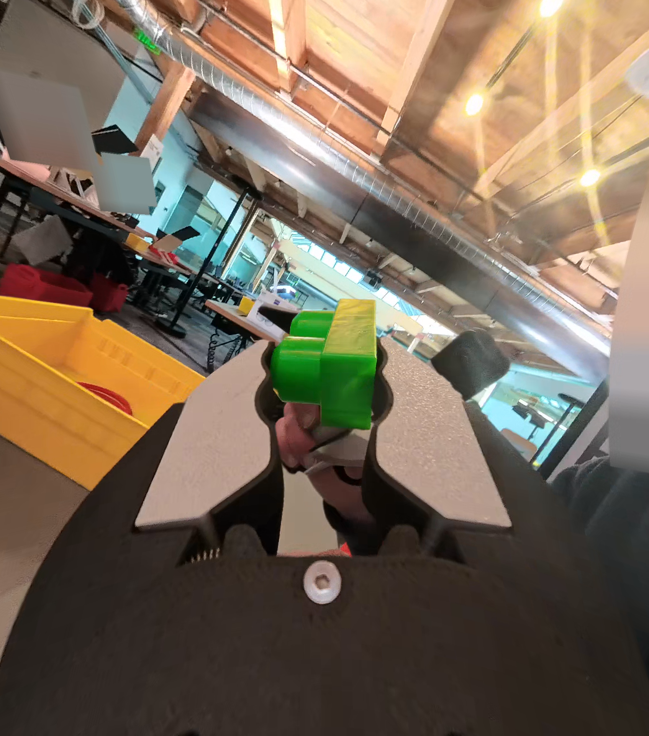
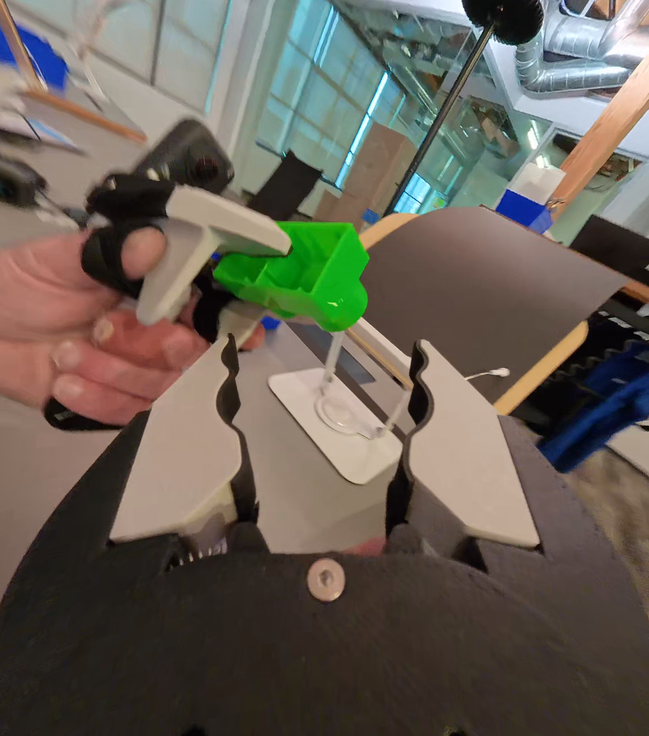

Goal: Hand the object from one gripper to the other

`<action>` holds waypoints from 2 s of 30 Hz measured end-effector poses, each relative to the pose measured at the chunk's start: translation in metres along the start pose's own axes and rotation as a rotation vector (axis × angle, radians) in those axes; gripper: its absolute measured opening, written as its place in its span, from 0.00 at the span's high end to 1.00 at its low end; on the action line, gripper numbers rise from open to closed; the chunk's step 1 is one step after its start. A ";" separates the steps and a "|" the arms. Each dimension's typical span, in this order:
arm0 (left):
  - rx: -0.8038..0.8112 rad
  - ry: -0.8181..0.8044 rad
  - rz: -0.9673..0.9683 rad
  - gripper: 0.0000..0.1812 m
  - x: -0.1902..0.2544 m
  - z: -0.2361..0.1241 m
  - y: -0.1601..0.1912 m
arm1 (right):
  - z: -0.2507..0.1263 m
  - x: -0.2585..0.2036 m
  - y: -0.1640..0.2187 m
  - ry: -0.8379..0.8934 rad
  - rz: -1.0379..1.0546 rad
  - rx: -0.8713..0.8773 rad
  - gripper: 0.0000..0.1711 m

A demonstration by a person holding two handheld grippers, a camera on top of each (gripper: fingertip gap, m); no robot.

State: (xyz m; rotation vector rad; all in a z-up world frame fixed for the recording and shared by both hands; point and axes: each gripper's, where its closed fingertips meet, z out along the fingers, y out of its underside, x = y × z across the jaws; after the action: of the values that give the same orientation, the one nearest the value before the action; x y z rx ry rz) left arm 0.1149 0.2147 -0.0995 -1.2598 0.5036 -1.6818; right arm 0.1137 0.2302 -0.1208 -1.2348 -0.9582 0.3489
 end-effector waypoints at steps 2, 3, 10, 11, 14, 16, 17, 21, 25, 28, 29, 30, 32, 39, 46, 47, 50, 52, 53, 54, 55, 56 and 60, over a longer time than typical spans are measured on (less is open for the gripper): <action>0.030 0.016 -0.016 0.75 0.000 0.000 0.001 | 0.000 -0.007 -0.007 -0.064 0.172 0.079 0.51; 0.047 0.015 -0.014 0.75 -0.001 0.000 0.001 | 0.000 -0.011 -0.010 -0.105 0.261 0.113 0.51; 0.099 0.053 0.029 0.75 0.004 0.002 0.000 | -0.009 -0.013 -0.023 -0.285 0.761 0.371 0.69; 0.102 0.049 0.033 0.75 0.003 0.002 0.000 | -0.012 -0.009 -0.026 -0.294 0.813 0.416 0.72; 0.112 0.050 0.036 0.75 0.003 0.002 0.002 | -0.012 -0.008 -0.028 -0.304 0.870 0.447 0.73; 0.107 0.051 0.042 0.75 0.003 0.004 0.007 | -0.010 -0.008 -0.031 -0.298 0.896 0.465 0.71; 0.113 0.055 0.042 0.75 0.003 0.005 0.009 | -0.010 -0.006 -0.032 -0.289 0.912 0.484 0.72; 0.124 0.053 0.037 0.75 0.002 0.007 0.014 | -0.009 -0.001 -0.030 -0.271 0.963 0.516 0.75; 0.121 0.049 0.057 0.75 0.003 0.007 0.016 | -0.009 -0.002 -0.030 -0.285 0.947 0.494 0.76; 0.089 0.039 0.087 0.75 0.003 0.008 0.019 | -0.010 -0.001 -0.031 -0.304 0.934 0.472 0.76; 0.074 0.030 0.107 0.74 0.003 0.008 0.019 | -0.011 0.001 -0.031 -0.306 0.922 0.462 0.76; 0.059 0.007 0.134 0.71 0.000 0.007 0.020 | -0.012 0.002 -0.032 -0.311 0.900 0.441 0.76; 0.007 -0.043 0.200 0.66 -0.004 0.003 0.021 | -0.013 0.004 -0.032 -0.322 0.821 0.380 0.76; -0.342 -0.118 0.414 0.56 -0.006 0.000 0.030 | -0.016 -0.008 -0.023 -0.544 0.605 0.060 0.76; -0.560 -0.039 0.408 0.74 -0.002 0.006 0.063 | -0.014 -0.032 -0.020 -0.680 0.404 -0.149 0.76; -0.556 -0.044 0.423 0.74 -0.003 0.006 0.064 | -0.014 -0.033 -0.019 -0.688 0.395 -0.157 0.76; -0.536 -0.053 0.429 0.74 -0.004 0.005 0.063 | -0.010 -0.031 -0.022 -0.668 0.402 -0.131 0.76; -0.488 -0.065 0.416 0.74 -0.005 0.007 0.057 | -0.005 -0.025 -0.024 -0.614 0.416 -0.100 0.75; -0.458 -0.070 0.407 0.74 -0.006 0.008 0.053 | -0.003 -0.020 -0.025 -0.578 0.422 -0.084 0.66; -0.412 -0.064 0.395 0.74 -0.005 0.008 0.047 | -0.003 -0.015 -0.026 -0.542 0.430 -0.061 0.60; -0.356 -0.050 0.374 0.74 -0.002 0.008 0.040 | -0.004 -0.010 -0.028 -0.511 0.445 -0.031 0.58; -0.302 -0.039 0.350 0.74 0.000 0.008 0.032 | -0.005 -0.006 -0.029 -0.483 0.463 0.000 0.56; -0.134 0.004 0.253 0.74 0.003 0.005 0.013 | -0.016 0.005 -0.027 -0.406 0.537 0.097 0.54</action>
State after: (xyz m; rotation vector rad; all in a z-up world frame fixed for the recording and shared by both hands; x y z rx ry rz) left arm 0.1249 0.2071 -0.1060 -1.2318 0.7563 -1.4582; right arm 0.1221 0.2140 -0.0943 -1.3471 -0.9218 1.0898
